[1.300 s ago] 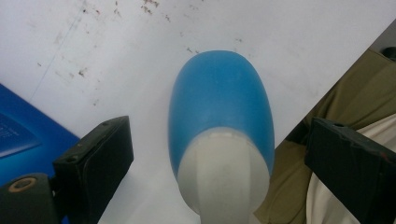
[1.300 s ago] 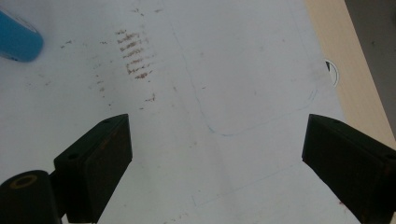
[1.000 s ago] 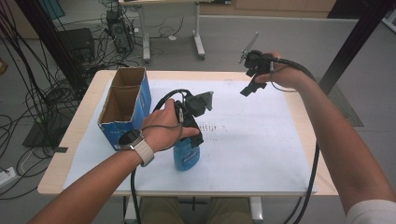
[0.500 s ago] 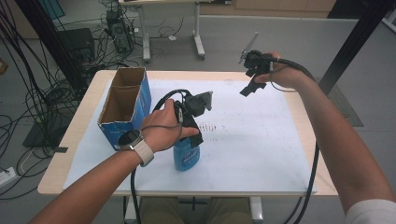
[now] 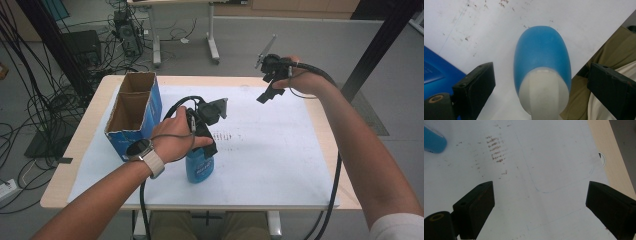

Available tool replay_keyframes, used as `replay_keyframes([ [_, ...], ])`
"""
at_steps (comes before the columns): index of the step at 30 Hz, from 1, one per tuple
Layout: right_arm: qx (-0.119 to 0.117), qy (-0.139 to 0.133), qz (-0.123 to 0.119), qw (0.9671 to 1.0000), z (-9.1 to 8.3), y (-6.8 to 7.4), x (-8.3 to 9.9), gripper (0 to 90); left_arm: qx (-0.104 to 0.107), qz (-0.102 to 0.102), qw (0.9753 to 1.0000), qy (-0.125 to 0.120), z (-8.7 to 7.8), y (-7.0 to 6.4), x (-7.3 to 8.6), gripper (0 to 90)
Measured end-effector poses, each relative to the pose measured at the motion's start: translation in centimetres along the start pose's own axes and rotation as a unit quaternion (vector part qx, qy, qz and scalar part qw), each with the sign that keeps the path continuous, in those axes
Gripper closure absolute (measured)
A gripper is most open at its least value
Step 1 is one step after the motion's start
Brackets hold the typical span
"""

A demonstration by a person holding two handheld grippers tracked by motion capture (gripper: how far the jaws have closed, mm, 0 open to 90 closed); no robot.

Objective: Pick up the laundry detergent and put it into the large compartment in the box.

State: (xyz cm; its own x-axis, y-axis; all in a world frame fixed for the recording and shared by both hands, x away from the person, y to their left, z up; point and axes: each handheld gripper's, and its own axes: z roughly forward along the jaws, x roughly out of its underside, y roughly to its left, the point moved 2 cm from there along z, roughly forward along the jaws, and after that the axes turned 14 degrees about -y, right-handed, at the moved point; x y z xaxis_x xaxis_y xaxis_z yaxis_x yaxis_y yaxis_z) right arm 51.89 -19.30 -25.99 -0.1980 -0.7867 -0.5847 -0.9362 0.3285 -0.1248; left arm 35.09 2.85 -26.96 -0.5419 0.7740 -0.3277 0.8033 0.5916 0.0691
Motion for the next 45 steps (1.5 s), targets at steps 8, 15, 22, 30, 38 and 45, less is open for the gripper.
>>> replay_keyframes([
  [8, 0.0, 0.0, 0.001, 1.0, 0.03, 0.03, -0.04, 8.3, 0.001, 0.0, 1.0, -0.001, -0.04, 0.09, 0.0, 8.4],
  [15, 0.0, 0.0, 0.0, 1.0, 0.05, 0.01, -0.04, 8.2, 0.001, 0.0, 1.0, 0.0, 0.0, 0.04, 0.02, 8.4],
  [22, 0.001, 0.0, 0.0, 1.0, 0.07, 0.02, -0.03, 8.3, 0.001, -0.001, 1.0, 0.0, 0.01, 0.04, 0.02, 8.4],
  [30, 0.0, 0.001, 0.001, 1.0, 0.09, 0.04, -0.06, 8.3, 0.003, -0.001, 1.0, 0.0, 0.07, 0.03, 0.05, 8.4],
  [38, 0.0, 0.0, 0.001, 1.0, 0.02, 0.02, -0.04, 8.3, 0.002, 0.0, 1.0, 0.001, 0.2, 0.01, 0.07, 8.5],
  [45, 0.0, -0.001, 0.001, 1.0, 0.1, 0.06, 0.01, 8.3, 0.001, -0.003, 1.0, 0.0, 0.44, 0.05, 0.16, 8.4],
])
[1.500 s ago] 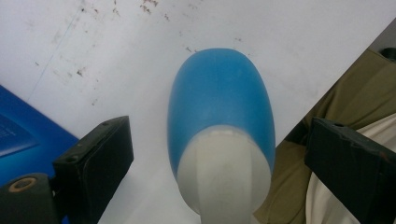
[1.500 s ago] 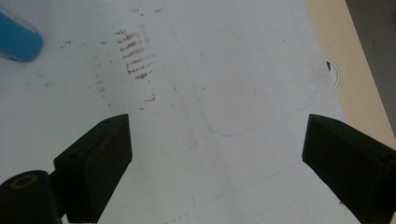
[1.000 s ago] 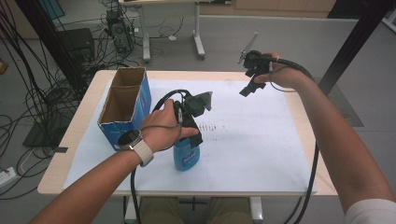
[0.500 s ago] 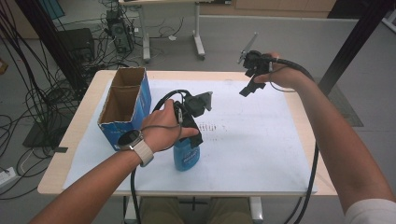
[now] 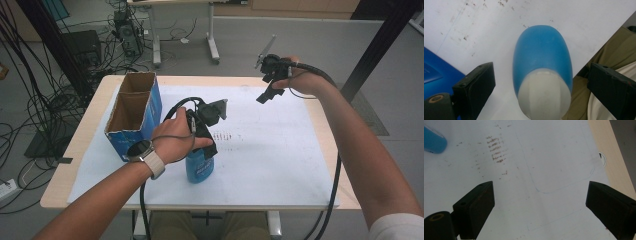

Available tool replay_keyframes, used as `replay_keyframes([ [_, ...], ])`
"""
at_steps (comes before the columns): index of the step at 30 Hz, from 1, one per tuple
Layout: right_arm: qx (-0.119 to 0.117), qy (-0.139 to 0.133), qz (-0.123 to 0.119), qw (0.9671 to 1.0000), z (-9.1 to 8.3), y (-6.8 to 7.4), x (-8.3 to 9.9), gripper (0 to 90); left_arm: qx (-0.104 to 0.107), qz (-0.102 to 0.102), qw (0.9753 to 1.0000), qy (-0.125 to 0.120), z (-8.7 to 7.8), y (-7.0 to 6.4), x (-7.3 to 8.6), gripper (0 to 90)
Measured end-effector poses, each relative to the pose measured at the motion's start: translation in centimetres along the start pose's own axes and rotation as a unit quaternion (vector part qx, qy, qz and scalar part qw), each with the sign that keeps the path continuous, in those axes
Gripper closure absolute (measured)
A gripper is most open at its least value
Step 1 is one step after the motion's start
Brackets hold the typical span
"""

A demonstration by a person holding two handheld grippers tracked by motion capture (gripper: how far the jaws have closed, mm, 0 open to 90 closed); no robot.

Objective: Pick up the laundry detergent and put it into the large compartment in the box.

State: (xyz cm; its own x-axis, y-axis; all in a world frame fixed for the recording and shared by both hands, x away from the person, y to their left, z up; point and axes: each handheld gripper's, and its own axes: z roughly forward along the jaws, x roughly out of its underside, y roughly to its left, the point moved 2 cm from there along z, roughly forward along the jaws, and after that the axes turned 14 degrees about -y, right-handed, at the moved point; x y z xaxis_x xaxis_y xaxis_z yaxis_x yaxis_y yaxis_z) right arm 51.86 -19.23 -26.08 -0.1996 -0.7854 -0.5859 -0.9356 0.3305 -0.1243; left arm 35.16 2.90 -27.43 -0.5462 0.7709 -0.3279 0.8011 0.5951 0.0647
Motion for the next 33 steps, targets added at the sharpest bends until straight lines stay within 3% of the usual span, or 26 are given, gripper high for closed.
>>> replay_keyframes([
  [33, -0.003, 0.004, 0.005, 1.0, 0.4, 0.1, 0.5, 8.3, 0.006, 0.009, 0.9996, 0.027, 2.6, -0.1, 0.6, 9.9],
])
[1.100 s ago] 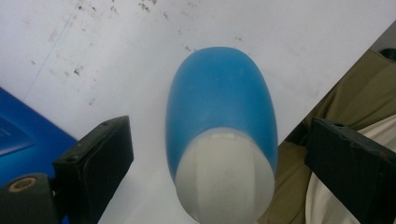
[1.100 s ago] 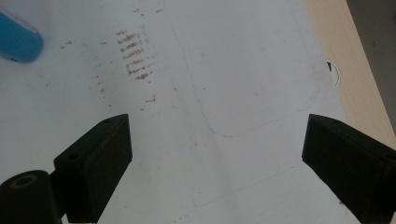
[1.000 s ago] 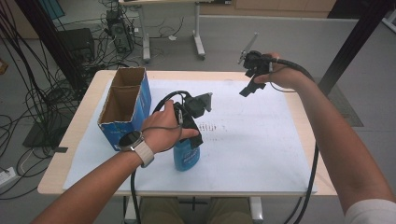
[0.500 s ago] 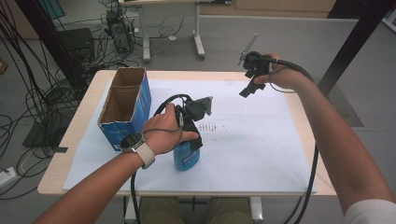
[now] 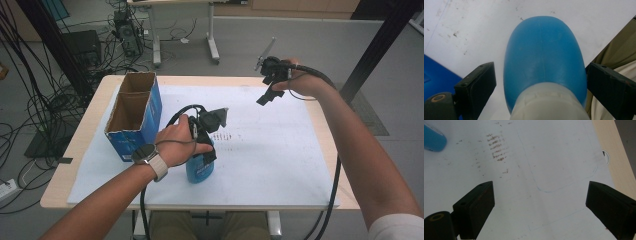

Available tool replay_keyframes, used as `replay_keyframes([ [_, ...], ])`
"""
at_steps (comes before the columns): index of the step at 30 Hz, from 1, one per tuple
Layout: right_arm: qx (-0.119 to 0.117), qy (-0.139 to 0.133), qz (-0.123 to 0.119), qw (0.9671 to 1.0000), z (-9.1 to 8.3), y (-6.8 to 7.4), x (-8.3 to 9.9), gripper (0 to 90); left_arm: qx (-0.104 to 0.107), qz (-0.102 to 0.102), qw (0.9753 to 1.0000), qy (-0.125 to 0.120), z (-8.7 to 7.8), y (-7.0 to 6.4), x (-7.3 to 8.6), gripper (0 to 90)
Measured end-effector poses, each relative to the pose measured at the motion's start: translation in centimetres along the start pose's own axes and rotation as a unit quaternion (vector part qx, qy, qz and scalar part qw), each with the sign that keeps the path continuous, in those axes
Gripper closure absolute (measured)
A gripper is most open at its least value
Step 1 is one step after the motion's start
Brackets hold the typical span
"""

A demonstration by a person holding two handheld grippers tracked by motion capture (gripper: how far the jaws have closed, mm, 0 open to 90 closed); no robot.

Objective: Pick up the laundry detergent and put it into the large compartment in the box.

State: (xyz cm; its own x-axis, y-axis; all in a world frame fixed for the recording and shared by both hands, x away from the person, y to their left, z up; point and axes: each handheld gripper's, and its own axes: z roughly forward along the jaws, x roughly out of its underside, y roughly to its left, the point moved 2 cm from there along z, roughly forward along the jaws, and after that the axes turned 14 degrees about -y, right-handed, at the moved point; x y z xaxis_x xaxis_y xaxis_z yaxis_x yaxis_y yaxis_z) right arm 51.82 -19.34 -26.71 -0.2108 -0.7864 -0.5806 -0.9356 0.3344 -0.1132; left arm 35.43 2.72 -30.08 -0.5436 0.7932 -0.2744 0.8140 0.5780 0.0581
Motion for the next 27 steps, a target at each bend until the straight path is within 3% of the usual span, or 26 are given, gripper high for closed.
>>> replay_keyframes([
  [27, 0.0, 0.0, -0.001, 1.0, 0.08, 0.03, -0.1, 8.3, -0.006, -0.002, 0.9999, 0.008, 0.63, 0.17, 0.13, 12.4],
])
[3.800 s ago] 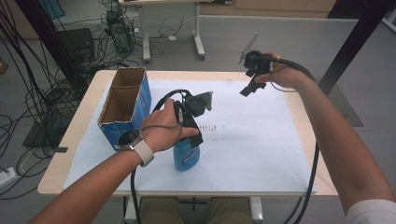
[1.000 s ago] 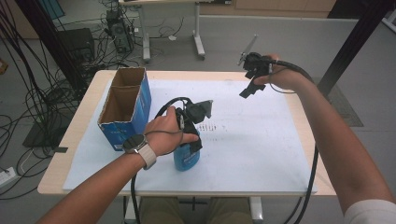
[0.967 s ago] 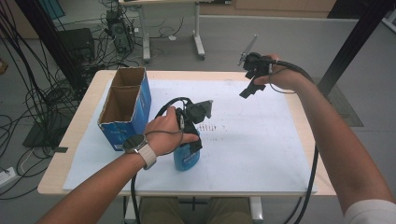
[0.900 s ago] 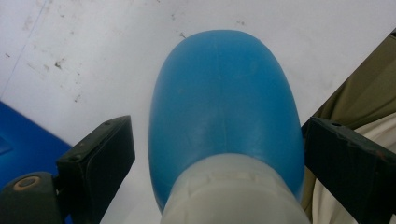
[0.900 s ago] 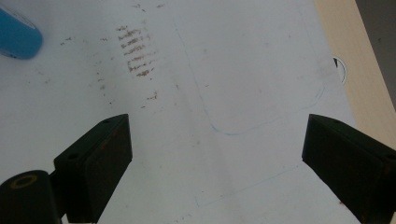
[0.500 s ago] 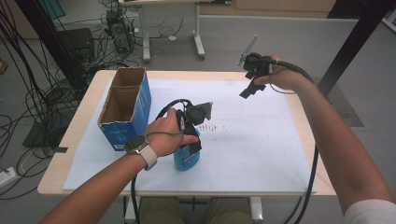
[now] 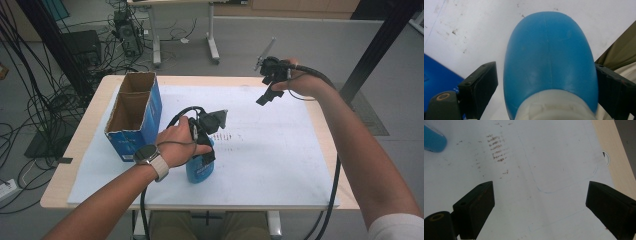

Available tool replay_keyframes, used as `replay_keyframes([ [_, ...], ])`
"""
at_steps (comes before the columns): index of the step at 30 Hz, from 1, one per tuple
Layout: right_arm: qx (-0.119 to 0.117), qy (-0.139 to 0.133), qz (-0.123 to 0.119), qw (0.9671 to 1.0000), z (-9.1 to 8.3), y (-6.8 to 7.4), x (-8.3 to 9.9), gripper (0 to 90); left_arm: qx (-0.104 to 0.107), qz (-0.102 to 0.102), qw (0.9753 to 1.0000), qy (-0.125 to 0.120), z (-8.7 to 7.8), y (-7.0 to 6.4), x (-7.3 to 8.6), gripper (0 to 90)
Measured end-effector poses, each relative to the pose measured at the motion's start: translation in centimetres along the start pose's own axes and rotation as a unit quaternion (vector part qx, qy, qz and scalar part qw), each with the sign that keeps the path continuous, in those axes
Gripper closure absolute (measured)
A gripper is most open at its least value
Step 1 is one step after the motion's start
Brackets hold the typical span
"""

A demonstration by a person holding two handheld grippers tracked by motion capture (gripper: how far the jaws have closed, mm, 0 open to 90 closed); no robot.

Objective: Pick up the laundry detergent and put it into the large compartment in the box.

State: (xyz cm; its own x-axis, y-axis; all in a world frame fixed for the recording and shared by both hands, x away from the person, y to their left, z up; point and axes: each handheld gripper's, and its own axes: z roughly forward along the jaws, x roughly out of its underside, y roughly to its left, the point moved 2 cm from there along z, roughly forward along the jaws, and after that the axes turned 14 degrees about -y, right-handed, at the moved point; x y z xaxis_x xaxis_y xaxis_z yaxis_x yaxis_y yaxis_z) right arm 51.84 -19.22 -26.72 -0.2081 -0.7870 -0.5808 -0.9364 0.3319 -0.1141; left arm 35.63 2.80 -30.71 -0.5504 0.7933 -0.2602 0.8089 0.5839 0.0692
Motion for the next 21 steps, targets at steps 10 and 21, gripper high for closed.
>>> replay_keyframes([
  [10, -0.001, -0.001, -0.002, 1.0, 0.1, 0.03, -0.06, 8.3, -0.001, 0.008, 1.0, -0.001, 0.01, -0.02, -0.01, 30.4],
  [21, -0.002, 0.0, -0.002, 1.0, 0.12, 0.04, -0.06, 8.3, 0.009, 0.003, 0.9999, -0.002, -0.06, 0.0, -0.08, 37.7],
])
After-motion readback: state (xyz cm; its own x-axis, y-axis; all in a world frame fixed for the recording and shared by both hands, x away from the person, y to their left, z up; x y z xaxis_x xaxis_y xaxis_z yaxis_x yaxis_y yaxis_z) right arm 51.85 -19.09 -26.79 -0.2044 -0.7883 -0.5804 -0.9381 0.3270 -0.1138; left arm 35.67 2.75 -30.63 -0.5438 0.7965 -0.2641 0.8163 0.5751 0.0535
